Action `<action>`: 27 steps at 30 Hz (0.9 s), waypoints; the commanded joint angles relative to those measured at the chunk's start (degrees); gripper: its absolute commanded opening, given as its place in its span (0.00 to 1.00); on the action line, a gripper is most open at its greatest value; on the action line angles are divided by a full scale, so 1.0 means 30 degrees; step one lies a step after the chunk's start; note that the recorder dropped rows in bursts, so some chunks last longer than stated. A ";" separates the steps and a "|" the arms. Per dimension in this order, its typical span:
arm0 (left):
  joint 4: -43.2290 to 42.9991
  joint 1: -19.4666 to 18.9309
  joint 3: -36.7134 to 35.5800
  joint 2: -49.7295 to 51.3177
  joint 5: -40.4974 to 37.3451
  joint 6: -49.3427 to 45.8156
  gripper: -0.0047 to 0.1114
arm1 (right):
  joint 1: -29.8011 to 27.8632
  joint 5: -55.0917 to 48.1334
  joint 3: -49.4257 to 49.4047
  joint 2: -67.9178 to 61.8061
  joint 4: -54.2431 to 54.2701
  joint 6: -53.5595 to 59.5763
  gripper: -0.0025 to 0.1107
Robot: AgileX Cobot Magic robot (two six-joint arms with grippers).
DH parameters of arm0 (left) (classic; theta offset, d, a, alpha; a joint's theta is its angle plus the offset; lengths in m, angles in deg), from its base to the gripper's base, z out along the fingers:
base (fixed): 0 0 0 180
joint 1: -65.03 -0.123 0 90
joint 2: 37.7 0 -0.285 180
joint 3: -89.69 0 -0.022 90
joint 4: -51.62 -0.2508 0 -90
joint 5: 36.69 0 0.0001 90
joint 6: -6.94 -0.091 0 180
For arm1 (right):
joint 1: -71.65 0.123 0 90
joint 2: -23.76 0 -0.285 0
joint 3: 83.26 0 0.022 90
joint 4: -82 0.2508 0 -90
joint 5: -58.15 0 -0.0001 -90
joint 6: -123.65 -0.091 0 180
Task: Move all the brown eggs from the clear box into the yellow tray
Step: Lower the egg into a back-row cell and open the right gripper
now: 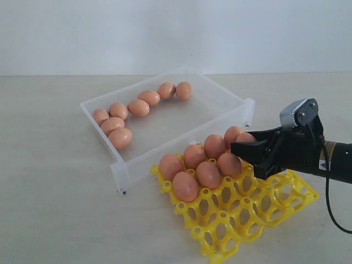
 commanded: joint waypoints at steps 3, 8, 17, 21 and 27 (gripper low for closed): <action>0.0049 -0.0058 -0.0049 -0.0067 0.0076 0.0022 0.08 | 0.0042 -0.1662 0.0001 -0.0005 0.0092 0.0170 0.44; 0.0049 -0.0058 -0.0049 -0.0067 0.0076 0.0022 0.08 | 0.0042 -0.1294 0.0001 -0.0005 0.1186 0.0118 0.60; 0.0049 -0.0058 -0.0049 -0.0067 0.0076 0.0022 0.08 | 0.0042 0.2175 0.0001 0.0651 0.1443 -0.0092 0.59; 0.0049 -0.0058 -0.0049 -0.0067 0.0076 0.0022 0.08 | 0.0042 0.2175 0.0001 0.2311 0.1896 -0.1768 0.59; 0.0049 -0.0058 -0.0049 -0.0067 0.0076 0.0022 0.08 | 0.0042 0.2175 0.0001 0.4986 -0.0770 -1.0455 0.42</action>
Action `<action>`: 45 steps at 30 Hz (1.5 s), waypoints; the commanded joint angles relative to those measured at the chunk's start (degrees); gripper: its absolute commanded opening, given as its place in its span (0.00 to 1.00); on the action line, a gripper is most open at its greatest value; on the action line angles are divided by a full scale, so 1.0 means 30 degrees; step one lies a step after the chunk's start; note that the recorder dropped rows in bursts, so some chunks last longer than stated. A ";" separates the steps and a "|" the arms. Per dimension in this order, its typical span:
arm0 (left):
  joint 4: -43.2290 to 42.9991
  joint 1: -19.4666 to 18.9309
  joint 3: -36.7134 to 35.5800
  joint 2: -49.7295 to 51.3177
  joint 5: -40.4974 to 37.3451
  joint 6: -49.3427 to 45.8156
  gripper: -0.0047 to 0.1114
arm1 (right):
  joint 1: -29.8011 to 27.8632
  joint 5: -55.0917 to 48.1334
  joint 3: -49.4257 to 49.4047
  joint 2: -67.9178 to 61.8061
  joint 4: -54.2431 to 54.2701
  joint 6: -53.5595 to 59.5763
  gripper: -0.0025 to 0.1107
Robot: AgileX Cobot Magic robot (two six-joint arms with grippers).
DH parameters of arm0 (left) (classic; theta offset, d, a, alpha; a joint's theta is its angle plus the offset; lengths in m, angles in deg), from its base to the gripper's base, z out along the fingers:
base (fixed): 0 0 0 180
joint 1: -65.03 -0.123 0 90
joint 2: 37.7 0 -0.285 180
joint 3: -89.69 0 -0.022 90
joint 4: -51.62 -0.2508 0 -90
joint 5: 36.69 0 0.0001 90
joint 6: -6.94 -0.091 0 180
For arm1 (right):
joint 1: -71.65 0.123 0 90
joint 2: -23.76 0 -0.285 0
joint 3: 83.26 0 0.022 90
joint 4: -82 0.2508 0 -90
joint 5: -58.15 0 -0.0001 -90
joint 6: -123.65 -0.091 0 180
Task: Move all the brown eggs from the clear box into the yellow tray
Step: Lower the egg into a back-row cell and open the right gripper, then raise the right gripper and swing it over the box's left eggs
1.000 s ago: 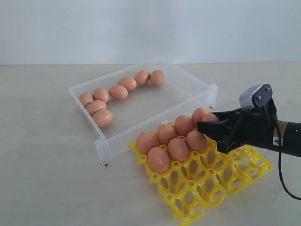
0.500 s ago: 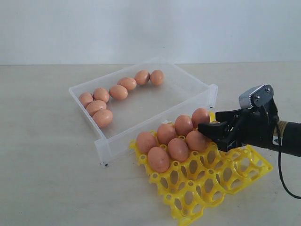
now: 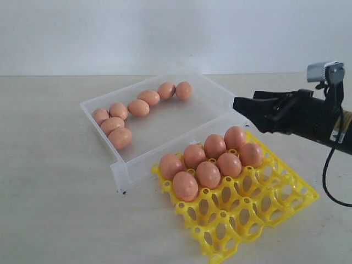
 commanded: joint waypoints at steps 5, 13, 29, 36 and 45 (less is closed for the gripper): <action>0.0049 -0.0058 -0.0049 -0.0067 0.0076 0.0022 0.08 | 0.0042 -0.2361 0.0001 0.4257 -1.1132 -1.1347 0.02; 0.0049 -0.0058 -0.0049 -0.0067 0.0076 0.0022 0.08 | 0.1959 -0.7395 0.0190 0.6906 -1.5698 -1.7094 0.02; 0.0049 -0.0058 -0.0049 -0.0067 0.0076 0.0022 0.08 | 0.6604 -1.2360 0.8819 0.6280 -1.5698 -2.0583 0.02; 0.0049 -0.0058 -0.0049 -0.0067 0.0076 0.0022 0.08 | 0.7029 -1.2871 1.1839 0.3654 -1.5698 -1.8937 0.02; 0.0049 -0.0058 -0.0049 -0.0067 0.0076 0.0022 0.08 | 1.1006 -3.1812 1.2333 0.3163 -1.2793 -0.6091 0.02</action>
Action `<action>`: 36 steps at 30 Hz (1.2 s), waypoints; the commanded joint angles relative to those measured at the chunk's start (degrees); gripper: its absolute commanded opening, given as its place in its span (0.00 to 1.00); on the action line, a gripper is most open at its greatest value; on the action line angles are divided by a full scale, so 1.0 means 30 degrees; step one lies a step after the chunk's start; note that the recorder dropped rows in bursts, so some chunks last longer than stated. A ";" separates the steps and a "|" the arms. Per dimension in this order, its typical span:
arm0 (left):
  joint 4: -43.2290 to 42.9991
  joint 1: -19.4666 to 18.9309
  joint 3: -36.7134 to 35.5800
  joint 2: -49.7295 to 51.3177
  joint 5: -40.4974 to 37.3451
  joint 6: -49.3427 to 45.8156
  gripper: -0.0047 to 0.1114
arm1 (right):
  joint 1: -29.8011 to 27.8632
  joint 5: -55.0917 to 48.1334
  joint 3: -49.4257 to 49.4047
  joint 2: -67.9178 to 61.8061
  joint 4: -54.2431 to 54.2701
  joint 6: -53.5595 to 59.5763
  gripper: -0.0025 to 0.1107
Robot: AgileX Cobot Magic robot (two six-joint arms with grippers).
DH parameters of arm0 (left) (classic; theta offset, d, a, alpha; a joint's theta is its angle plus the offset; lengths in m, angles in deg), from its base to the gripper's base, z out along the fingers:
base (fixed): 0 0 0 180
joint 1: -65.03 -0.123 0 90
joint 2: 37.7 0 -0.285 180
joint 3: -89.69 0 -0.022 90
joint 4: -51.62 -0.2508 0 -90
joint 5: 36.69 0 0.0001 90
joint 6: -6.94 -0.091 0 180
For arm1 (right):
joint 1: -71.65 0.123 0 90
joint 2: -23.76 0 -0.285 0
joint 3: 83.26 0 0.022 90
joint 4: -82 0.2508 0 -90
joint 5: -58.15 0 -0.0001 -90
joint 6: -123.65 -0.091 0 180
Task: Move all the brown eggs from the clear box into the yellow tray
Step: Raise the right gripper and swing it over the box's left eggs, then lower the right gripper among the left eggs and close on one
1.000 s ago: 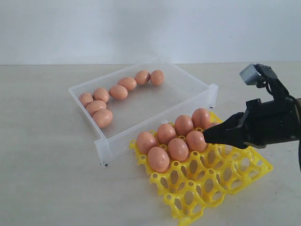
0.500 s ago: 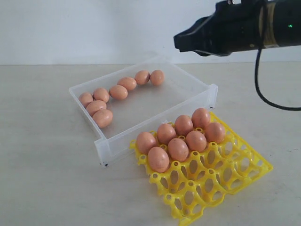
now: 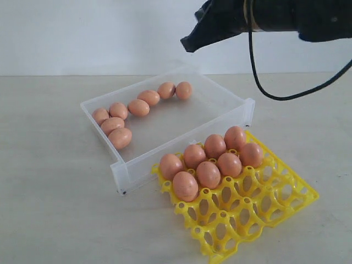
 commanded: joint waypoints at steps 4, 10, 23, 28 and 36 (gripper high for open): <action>0.0049 -0.0058 -0.0049 -0.0067 0.0076 0.0022 0.08 | 0.0974 -0.9772 0.3157 -0.1931 1.6122 1.7368 0.02; 0.0049 -0.0058 -0.0049 -0.0067 0.0076 0.0022 0.08 | 0.0270 -1.2796 0.8252 -0.3886 3.2027 3.1517 0.02; 0.0049 -0.0058 -0.0049 -0.0067 0.0076 0.0022 0.08 | -0.0332 -2.0070 1.4208 -1.0356 4.3364 5.2432 0.02; 0.0049 -0.0058 -0.0049 -0.0067 0.0076 0.0022 0.08 | -0.0332 -1.9113 1.4208 -1.2464 4.3454 5.6647 0.02; 0.0049 -0.0058 -0.0049 -0.0067 0.0076 0.0022 0.08 | -0.0295 -1.7994 1.4208 -1.3973 4.6681 5.9761 0.02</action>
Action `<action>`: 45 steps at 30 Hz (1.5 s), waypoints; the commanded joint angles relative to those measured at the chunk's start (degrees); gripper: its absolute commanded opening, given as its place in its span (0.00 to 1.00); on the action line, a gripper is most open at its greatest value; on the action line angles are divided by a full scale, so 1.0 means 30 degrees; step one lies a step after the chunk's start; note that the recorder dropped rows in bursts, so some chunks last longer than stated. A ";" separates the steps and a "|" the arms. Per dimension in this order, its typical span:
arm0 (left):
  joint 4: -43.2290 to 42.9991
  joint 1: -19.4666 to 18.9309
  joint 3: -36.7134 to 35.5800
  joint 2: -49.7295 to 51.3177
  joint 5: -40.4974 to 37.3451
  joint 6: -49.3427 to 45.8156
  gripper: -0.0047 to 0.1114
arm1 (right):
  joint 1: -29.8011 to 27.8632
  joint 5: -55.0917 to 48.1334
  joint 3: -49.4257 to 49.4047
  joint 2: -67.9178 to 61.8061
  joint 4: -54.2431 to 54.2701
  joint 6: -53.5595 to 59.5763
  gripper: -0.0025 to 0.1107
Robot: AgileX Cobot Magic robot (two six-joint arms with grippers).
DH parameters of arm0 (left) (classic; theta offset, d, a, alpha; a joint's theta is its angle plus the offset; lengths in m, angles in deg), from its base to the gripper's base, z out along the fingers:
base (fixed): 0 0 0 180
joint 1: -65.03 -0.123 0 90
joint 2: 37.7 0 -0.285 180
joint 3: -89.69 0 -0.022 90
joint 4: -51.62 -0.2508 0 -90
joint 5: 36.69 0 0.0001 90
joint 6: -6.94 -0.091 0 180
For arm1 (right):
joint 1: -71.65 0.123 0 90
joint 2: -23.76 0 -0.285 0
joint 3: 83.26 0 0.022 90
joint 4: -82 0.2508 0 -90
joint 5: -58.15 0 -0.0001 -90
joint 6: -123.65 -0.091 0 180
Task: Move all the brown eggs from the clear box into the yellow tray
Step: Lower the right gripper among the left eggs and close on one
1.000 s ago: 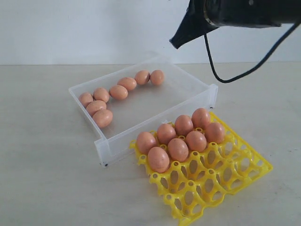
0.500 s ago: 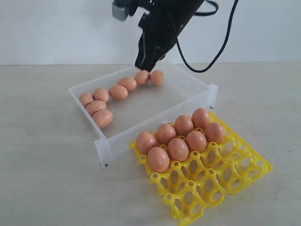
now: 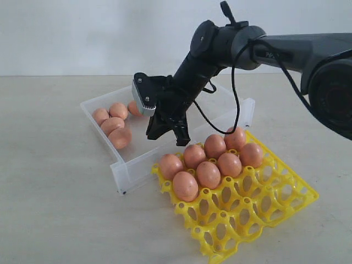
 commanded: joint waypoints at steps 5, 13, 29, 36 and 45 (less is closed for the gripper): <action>0.0049 -0.0058 -0.0049 -0.0067 0.0076 0.0022 0.08 | -0.0046 0.0725 0.0144 0.0056 0.2997 0.0779 0.03; 0.0049 -0.0058 -0.0049 -0.0067 0.0076 0.0022 0.08 | -0.0046 -0.0975 0.0144 0.0041 0.2920 0.1147 0.49; 0.0049 -0.0058 -0.0049 -0.0067 0.0076 0.0022 0.08 | 0.0720 0.2764 0.0144 -0.0325 0.5451 0.2225 0.55; 0.0049 -0.0058 -0.0049 -0.0067 0.0076 0.0022 0.08 | 0.0720 0.2580 0.0107 -0.1083 0.5190 -0.0339 0.55; 0.0049 -0.0058 -0.0049 -0.0067 0.0076 0.0022 0.08 | 0.0720 0.2712 0.0076 -0.1480 0.4585 -0.1493 0.55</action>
